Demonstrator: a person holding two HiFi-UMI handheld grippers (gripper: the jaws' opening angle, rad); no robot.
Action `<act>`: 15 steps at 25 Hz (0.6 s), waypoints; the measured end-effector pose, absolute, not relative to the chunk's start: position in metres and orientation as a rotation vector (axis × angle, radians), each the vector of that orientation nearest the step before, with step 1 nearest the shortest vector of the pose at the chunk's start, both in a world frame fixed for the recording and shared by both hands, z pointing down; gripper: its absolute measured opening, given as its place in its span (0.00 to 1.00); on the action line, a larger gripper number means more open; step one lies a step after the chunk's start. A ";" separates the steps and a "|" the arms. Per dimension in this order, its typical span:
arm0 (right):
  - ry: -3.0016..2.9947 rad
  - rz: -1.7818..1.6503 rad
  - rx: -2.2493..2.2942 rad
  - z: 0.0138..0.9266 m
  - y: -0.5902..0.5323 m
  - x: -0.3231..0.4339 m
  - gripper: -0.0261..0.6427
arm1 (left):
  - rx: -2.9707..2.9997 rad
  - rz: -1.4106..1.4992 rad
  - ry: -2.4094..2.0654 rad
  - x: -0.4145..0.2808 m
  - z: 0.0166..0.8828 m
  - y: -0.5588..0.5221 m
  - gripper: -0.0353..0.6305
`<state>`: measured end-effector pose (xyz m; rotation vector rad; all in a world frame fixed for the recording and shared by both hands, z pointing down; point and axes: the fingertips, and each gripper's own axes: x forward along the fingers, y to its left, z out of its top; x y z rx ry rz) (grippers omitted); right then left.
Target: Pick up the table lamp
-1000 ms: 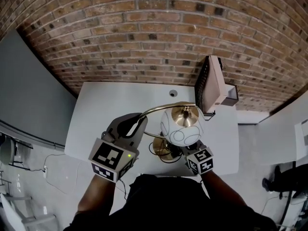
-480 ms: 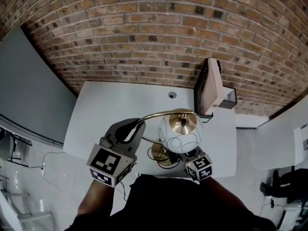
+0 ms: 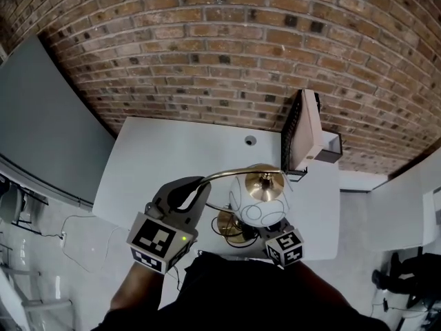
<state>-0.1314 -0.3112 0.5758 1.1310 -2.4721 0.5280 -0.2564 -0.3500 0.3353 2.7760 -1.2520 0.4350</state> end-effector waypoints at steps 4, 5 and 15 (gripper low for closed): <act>-2.475 0.533 1.138 0.576 -0.313 -0.131 0.11 | 2.778 0.441 -1.254 -0.255 0.335 -0.350 0.10; -2.475 0.535 1.138 0.576 -0.313 -0.131 0.11 | 2.780 0.441 -1.253 -0.255 0.335 -0.350 0.10; -2.474 0.539 1.141 0.577 -0.318 -0.133 0.11 | 2.794 0.447 -1.245 -0.254 0.335 -0.352 0.10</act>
